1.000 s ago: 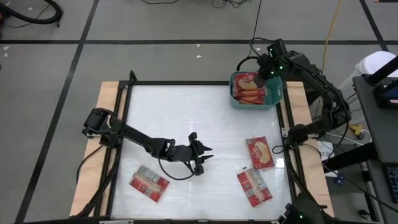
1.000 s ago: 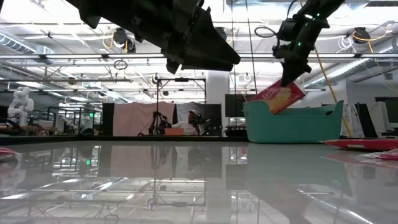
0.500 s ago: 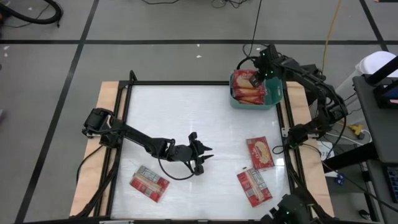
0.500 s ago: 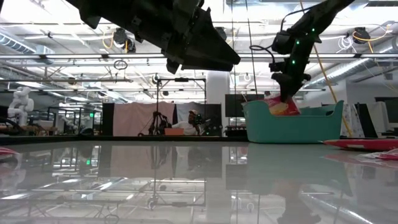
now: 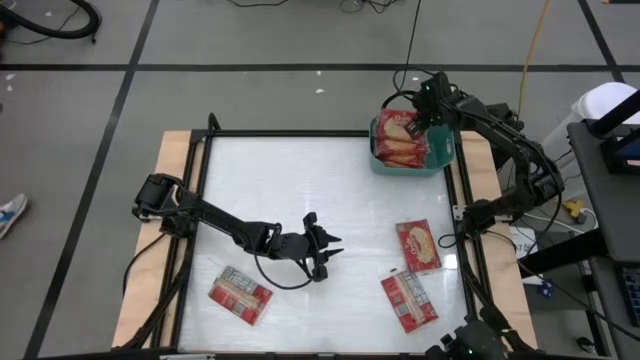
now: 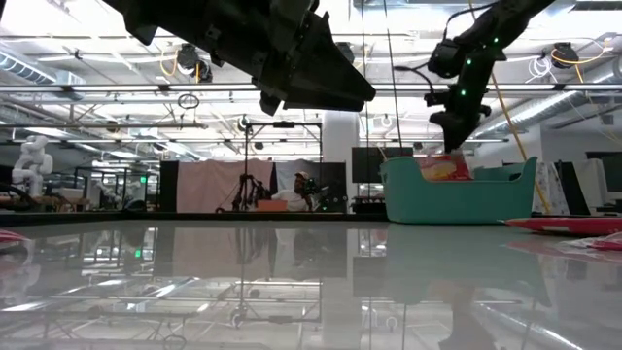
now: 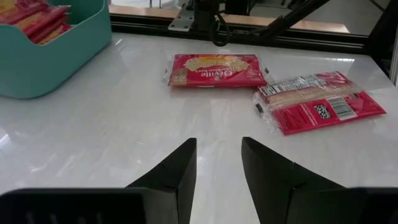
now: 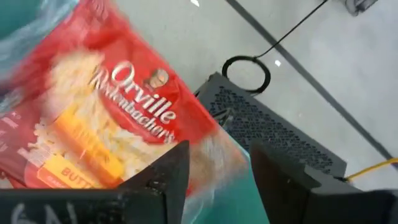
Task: Sort popcorn bags into baskets
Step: Put the red popcorn bag into the green bin
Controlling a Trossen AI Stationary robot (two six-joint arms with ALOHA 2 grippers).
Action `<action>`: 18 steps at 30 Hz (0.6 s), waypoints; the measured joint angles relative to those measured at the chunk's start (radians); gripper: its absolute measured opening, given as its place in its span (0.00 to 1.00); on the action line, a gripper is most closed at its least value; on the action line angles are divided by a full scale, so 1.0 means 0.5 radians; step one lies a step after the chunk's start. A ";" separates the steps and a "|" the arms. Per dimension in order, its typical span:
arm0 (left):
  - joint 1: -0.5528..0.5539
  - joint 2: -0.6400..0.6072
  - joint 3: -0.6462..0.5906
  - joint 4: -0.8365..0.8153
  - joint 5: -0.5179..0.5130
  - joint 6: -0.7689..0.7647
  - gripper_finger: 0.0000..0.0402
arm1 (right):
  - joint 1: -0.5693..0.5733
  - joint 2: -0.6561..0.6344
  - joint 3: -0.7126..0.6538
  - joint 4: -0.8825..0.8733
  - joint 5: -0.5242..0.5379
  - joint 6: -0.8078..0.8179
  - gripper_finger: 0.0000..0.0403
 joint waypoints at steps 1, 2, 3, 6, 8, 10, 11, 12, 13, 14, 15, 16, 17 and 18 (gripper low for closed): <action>0.000 0.000 0.000 0.000 0.000 -0.001 0.33 | 0.001 -0.020 0.000 0.000 -0.002 -0.017 0.41; 0.000 0.000 0.000 0.000 0.000 -0.001 0.33 | 0.005 -0.037 0.000 -0.002 -0.001 -0.031 0.42; 0.000 0.000 0.000 0.000 0.001 -0.001 0.33 | 0.008 -0.049 0.000 -0.003 -0.001 -0.041 0.44; 0.000 0.000 0.000 0.001 0.001 -0.005 0.33 | 0.016 -0.070 0.000 -0.017 0.004 -0.052 0.49; 0.000 0.000 0.000 0.001 0.001 -0.010 0.33 | 0.033 -0.091 0.000 -0.032 -0.077 -0.043 0.52; 0.000 0.000 0.000 0.001 0.002 -0.010 0.33 | 0.061 -0.123 0.000 -0.088 -0.260 -0.005 0.53; 0.000 0.000 0.000 0.001 0.002 -0.010 0.33 | 0.082 -0.135 0.000 -0.105 -0.346 0.033 0.53; 0.000 0.000 0.000 0.001 0.002 -0.010 0.33 | 0.107 -0.142 0.000 -0.127 -0.406 0.068 0.52; 0.000 0.000 0.000 0.001 0.002 -0.010 0.33 | 0.132 -0.143 0.000 -0.164 -0.474 0.099 0.51; 0.000 0.000 0.000 0.002 0.002 -0.010 0.33 | 0.157 -0.142 0.000 -0.203 -0.521 0.116 0.50; 0.000 0.000 0.000 0.002 0.002 -0.010 0.33 | 0.182 -0.142 -0.001 -0.234 -0.542 0.132 0.48; -0.001 0.000 0.000 0.002 0.002 -0.010 0.33 | 0.207 -0.142 -0.004 -0.262 -0.545 0.146 0.46; -0.005 0.000 0.000 0.002 0.002 -0.011 0.33 | 0.234 -0.143 -0.017 -0.276 -0.543 0.153 0.44; -0.008 0.000 0.000 0.002 0.002 -0.013 0.33 | 0.262 -0.144 -0.037 -0.285 -0.536 0.165 0.42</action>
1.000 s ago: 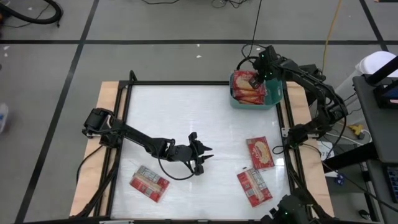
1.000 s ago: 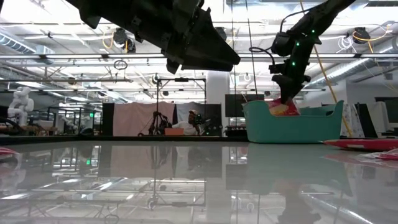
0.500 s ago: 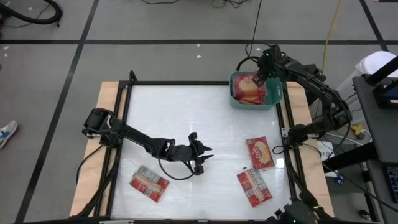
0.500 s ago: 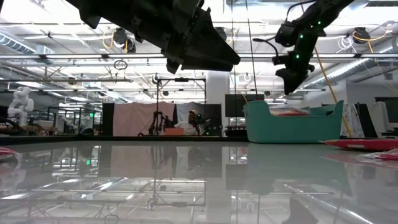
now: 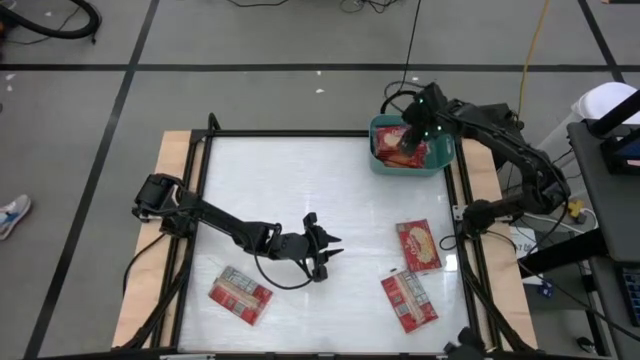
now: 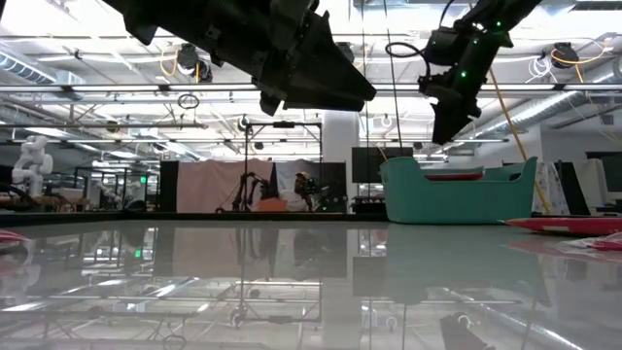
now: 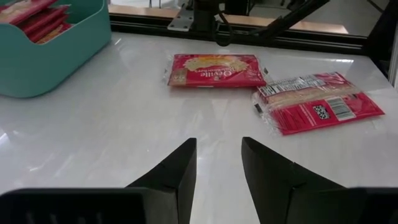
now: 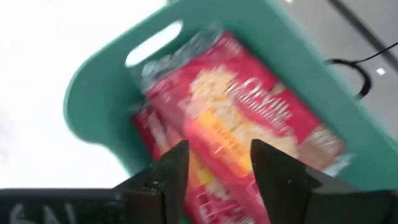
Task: Sort popcorn bags into baskets
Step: Put the red popcorn bag into the green bin
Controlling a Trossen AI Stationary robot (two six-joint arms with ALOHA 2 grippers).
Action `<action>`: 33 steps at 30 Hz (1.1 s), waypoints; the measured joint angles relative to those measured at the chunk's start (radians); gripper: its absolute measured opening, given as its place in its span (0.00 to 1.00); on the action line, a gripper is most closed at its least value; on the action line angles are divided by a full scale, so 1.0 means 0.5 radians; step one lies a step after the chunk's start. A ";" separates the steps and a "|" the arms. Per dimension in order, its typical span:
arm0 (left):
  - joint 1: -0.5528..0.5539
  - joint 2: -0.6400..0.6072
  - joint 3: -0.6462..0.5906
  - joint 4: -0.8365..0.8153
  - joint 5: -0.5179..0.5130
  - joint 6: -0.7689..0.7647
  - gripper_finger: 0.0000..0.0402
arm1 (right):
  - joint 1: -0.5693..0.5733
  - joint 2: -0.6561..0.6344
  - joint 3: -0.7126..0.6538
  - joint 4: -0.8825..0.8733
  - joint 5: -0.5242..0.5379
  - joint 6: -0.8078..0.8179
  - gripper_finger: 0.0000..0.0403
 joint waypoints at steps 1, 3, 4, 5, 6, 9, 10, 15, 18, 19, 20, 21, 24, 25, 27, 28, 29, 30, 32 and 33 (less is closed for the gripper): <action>-0.004 0.000 0.000 0.000 0.000 0.000 0.33 | 0.025 0.000 -0.026 -0.004 0.003 0.006 0.40; -0.016 0.000 0.000 0.000 0.002 0.000 0.33 | 0.063 -0.016 -0.096 0.001 0.003 0.032 0.35; -0.019 0.000 0.000 0.000 0.002 0.000 0.33 | 0.089 -0.036 -0.136 0.008 -0.011 0.048 0.33; -0.024 0.000 0.000 -0.002 0.002 0.000 0.33 | 0.113 -0.061 -0.174 0.027 -0.050 0.065 0.32; -0.027 0.000 0.000 -0.004 0.002 0.001 0.33 | 0.141 -0.100 -0.221 0.075 -0.096 0.096 0.30; -0.033 0.000 0.000 -0.009 0.003 0.009 0.33 | 0.255 -0.278 -0.382 0.212 -0.206 0.240 0.28; -0.036 0.000 0.000 -0.013 0.003 0.009 0.33 | 0.313 -0.357 -0.432 0.268 -0.206 0.293 0.27; -0.041 -0.002 0.000 -0.183 0.003 -0.011 0.33 | 0.678 -0.806 -0.699 0.505 -0.191 0.580 0.27; -0.051 -0.053 -0.004 -0.498 0.007 -0.148 0.33 | 0.982 -1.033 -0.837 0.548 -0.034 0.784 0.27; -0.051 -0.073 -0.003 -0.570 0.014 -0.213 0.33 | 1.100 -1.092 -0.878 0.562 0.040 0.851 0.27; -0.057 -0.100 0.000 -0.671 0.016 -0.277 0.33 | 1.213 -1.143 -0.917 0.574 0.107 0.916 0.27; -0.066 -0.125 -0.001 -0.785 0.017 -0.343 0.33 | 1.329 -1.179 -0.954 0.602 0.175 0.974 0.27; -0.102 -0.185 -0.002 -1.024 0.055 -0.506 0.33 | 1.666 -1.225 -1.059 0.790 0.333 1.125 0.27; -0.123 -0.213 -0.002 -1.105 0.088 -0.550 0.33 | 1.771 -1.215 -1.090 0.870 0.374 1.143 0.27; -0.171 -0.253 -0.002 -1.227 0.187 -0.628 0.33 | 1.975 -1.174 -1.143 1.075 0.458 1.147 0.27; -0.196 -0.255 0.002 -1.257 0.248 -0.671 0.33 | 2.076 -1.144 -1.165 1.179 0.505 1.131 0.27; -0.227 -0.253 0.002 -1.305 0.309 -0.712 0.33 | 2.172 -1.108 -1.184 1.273 0.564 1.100 0.27; -0.263 -0.249 0.000 -1.372 0.376 -0.744 0.33 | 2.258 -1.066 -1.195 1.363 0.620 1.053 0.27; -0.337 -0.246 -0.003 -1.455 0.508 -0.790 0.33 | 2.414 -0.974 -1.197 1.529 0.709 0.916 0.27; -0.378 -0.246 -0.003 -1.476 0.566 -0.822 0.33 | 2.484 -0.921 -1.197 1.583 0.751 0.830 0.27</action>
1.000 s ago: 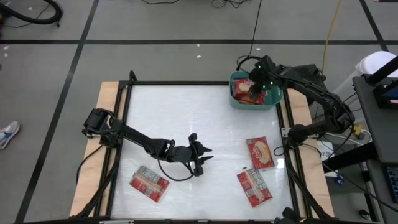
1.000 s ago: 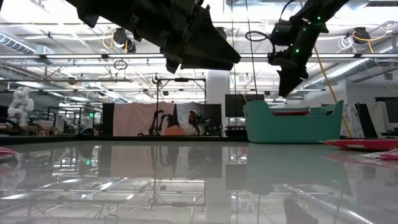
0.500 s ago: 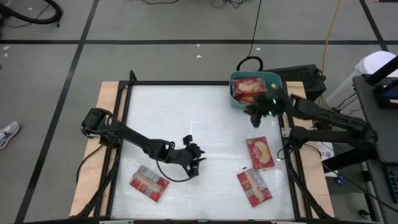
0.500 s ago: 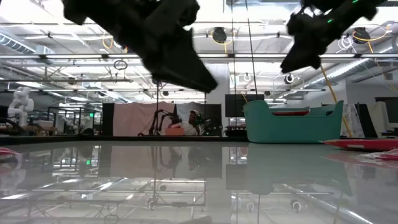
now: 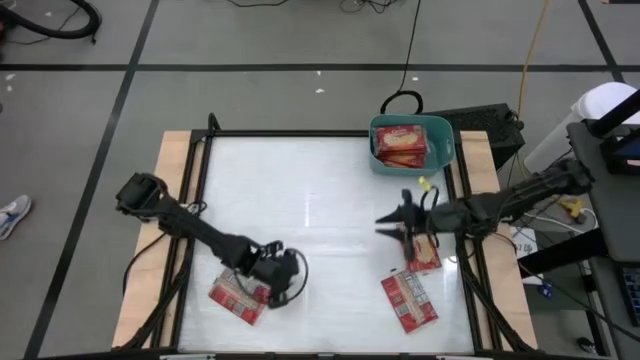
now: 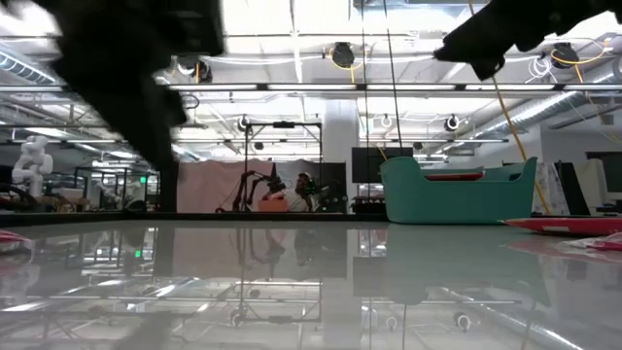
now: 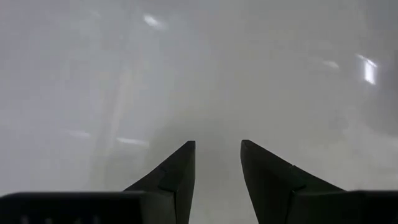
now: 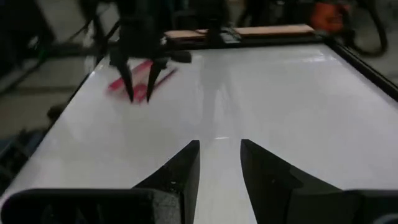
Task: Sort popcorn bags into baskets
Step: Put the red popcorn bag into the green bin
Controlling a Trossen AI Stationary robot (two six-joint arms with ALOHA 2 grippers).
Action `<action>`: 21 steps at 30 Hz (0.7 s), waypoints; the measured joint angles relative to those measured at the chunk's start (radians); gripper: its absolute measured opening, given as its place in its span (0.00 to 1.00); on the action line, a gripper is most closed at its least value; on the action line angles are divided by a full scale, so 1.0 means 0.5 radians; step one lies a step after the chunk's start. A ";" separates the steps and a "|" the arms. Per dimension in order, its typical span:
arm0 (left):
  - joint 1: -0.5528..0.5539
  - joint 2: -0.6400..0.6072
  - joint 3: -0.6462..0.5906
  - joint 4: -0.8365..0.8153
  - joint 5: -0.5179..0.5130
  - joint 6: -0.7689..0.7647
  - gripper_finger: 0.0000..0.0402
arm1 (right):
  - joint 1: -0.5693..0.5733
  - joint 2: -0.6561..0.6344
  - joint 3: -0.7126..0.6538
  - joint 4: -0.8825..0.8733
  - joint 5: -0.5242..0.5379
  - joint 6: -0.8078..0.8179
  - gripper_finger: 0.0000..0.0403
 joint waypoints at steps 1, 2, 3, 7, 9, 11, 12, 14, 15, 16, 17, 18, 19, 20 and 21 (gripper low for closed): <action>-0.037 0.001 0.001 -0.018 0.035 -0.042 0.33 | 0.061 0.056 0.000 0.053 0.036 -0.072 0.27; -0.077 0.004 0.001 -0.024 0.050 -0.080 0.33 | 0.112 0.113 0.000 0.107 0.061 -0.127 0.27; -0.110 0.007 0.000 -0.018 0.052 -0.108 0.33 | 0.150 0.164 0.000 0.149 0.091 -0.155 0.27; -0.260 0.007 0.002 0.132 -0.027 -0.136 0.37 | 0.236 0.361 -0.001 0.297 0.085 -0.182 0.27; -0.344 0.040 0.004 0.155 -0.029 -0.118 0.42 | 0.267 0.449 -0.002 0.364 0.091 -0.184 0.27; -0.403 0.063 0.002 0.103 -0.070 -0.160 0.49 | 0.301 0.520 -0.002 0.412 0.090 -0.199 0.27; -0.426 0.063 0.001 0.069 -0.135 -0.203 0.53 | 0.316 0.553 -0.002 0.449 0.087 -0.205 0.27; -0.457 0.058 0.003 0.046 -0.242 -0.296 0.62 | 0.343 0.601 -0.002 0.498 0.072 -0.214 0.27; -0.475 0.058 0.004 0.014 -0.271 -0.323 0.66 | 0.354 0.620 -0.002 0.515 0.053 -0.217 0.27; -0.491 0.058 0.003 -0.021 -0.293 -0.334 0.69 | 0.361 0.640 -0.002 0.553 0.040 -0.222 0.27; -0.507 0.058 0.003 -0.049 -0.313 -0.335 0.73 | 0.367 0.654 -0.001 0.583 0.040 -0.231 0.27; -0.522 0.058 0.002 -0.066 -0.329 -0.328 0.75 | 0.376 0.664 -0.001 0.586 0.040 -0.246 0.27; -0.536 0.058 0.004 -0.098 -0.338 -0.311 0.77 | 0.380 0.675 -0.001 0.601 0.039 -0.252 0.27; -0.546 0.058 0.004 -0.154 -0.347 -0.301 0.78 | 0.380 0.689 -0.001 0.636 0.038 -0.259 0.27; -0.555 0.058 0.004 -0.225 -0.355 -0.298 0.78 | 0.380 0.698 0.000 0.652 0.037 -0.265 0.27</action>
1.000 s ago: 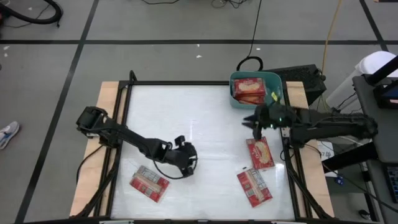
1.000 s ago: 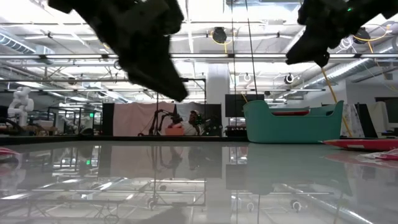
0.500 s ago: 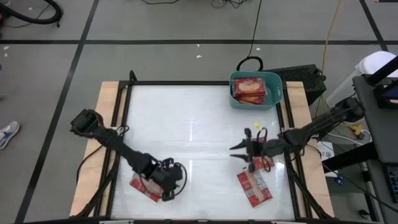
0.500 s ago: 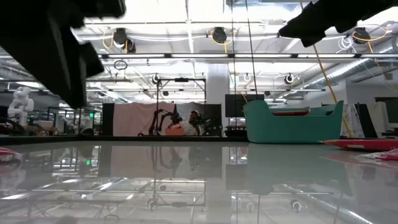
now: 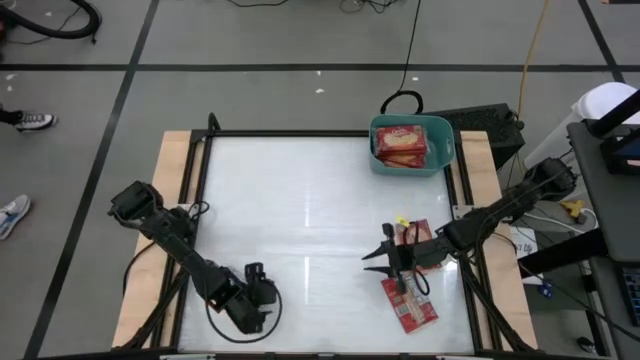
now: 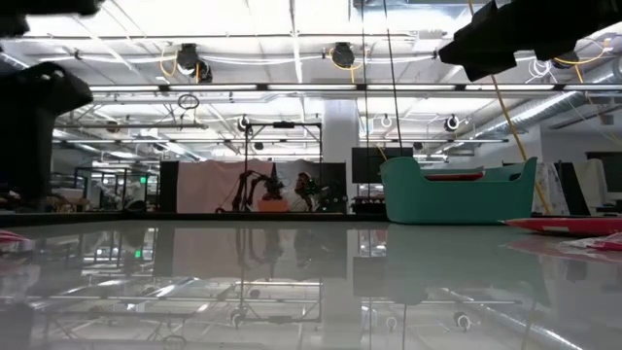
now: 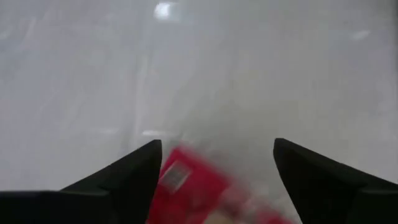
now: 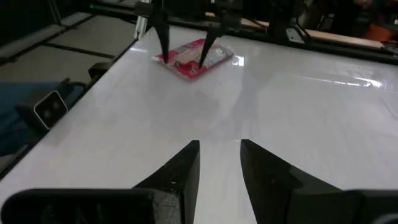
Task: Sort popcorn bags into baskets
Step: Put the red popcorn bag into the green bin
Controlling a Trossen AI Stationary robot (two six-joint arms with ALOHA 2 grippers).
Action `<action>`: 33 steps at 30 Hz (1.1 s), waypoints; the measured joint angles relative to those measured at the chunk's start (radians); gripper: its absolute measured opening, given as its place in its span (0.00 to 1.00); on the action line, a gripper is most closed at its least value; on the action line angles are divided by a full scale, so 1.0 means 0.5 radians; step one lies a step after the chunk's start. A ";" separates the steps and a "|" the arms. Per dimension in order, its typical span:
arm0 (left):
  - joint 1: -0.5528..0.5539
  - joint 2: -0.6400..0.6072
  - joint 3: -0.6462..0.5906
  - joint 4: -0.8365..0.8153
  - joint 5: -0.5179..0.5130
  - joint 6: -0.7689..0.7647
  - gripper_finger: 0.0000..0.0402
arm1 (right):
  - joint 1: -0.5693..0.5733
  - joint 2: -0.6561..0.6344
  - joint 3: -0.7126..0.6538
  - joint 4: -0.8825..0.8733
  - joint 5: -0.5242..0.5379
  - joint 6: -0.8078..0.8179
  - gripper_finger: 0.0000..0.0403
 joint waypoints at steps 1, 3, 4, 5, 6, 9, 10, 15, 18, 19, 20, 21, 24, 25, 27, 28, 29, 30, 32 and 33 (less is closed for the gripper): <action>-0.003 0.004 -0.001 -0.063 -0.003 -0.006 0.79 | 0.000 0.007 0.000 0.000 0.000 -0.001 0.27; -0.009 0.016 -0.004 -0.140 -0.005 -0.047 0.78 | 0.000 0.023 0.000 0.028 -0.001 -0.001 0.27; -0.014 0.017 -0.016 -0.147 -0.003 -0.052 0.77 | 0.000 0.025 0.000 0.025 -0.001 -0.001 0.27; -0.014 0.017 -0.029 -0.138 0.010 -0.051 0.76 | 0.000 0.025 0.000 0.022 -0.004 0.000 0.27; -0.015 0.017 -0.048 -0.107 0.017 -0.048 0.74 | 0.002 0.024 0.000 0.024 -0.020 0.006 0.27; -0.015 0.017 -0.133 -0.020 0.065 -0.025 0.68 | 0.010 0.024 0.000 0.024 -0.053 0.004 0.27; -0.015 0.017 -0.165 0.001 0.078 -0.024 0.65 | 0.017 0.024 0.000 0.025 -0.052 0.000 0.27; -0.013 0.002 -0.300 0.127 0.085 0.029 0.47 | 0.036 0.024 0.000 0.025 -0.051 0.000 0.27; -0.013 0.004 -0.312 0.238 0.062 0.220 0.33 | 0.037 0.024 0.000 0.027 -0.051 0.002 0.27; -0.011 0.004 -0.312 0.294 0.032 0.290 0.28 | 0.037 0.024 0.000 0.034 -0.051 0.007 0.27; -0.008 0.010 -0.308 0.350 -0.001 0.368 0.23 | 0.037 0.024 0.000 0.046 -0.051 0.009 0.27; -0.004 0.015 -0.301 0.398 -0.026 0.446 0.19 | 0.037 0.024 0.000 0.063 -0.051 0.011 0.27; 0.030 0.018 -0.284 0.536 -0.054 0.636 0.06 | 0.037 0.024 0.000 0.120 -0.051 0.014 0.27; 0.044 0.019 -0.274 0.563 -0.056 0.670 0.03 | 0.037 0.024 0.000 0.134 -0.050 0.014 0.27; 0.076 0.020 -0.258 0.598 -0.079 0.711 0.02 | 0.037 0.024 0.000 0.158 -0.050 0.013 0.27; 0.089 0.020 -0.250 0.613 -0.104 0.730 0.02 | 0.037 0.024 0.000 0.168 -0.050 0.014 0.27; 0.103 0.020 -0.240 0.639 -0.131 0.761 0.02 | 0.037 0.024 0.000 0.180 -0.050 0.014 0.27; 0.114 0.020 -0.229 0.673 -0.159 0.799 0.02 | 0.037 0.024 0.000 0.196 -0.050 0.014 0.27; 0.135 0.013 -0.220 0.780 -0.198 0.923 0.01 | 0.037 0.047 0.000 0.266 -0.048 0.014 0.27; 0.143 0.002 -0.221 0.842 -0.212 1.010 0.01 | 0.037 0.064 0.000 0.302 -0.048 0.009 0.27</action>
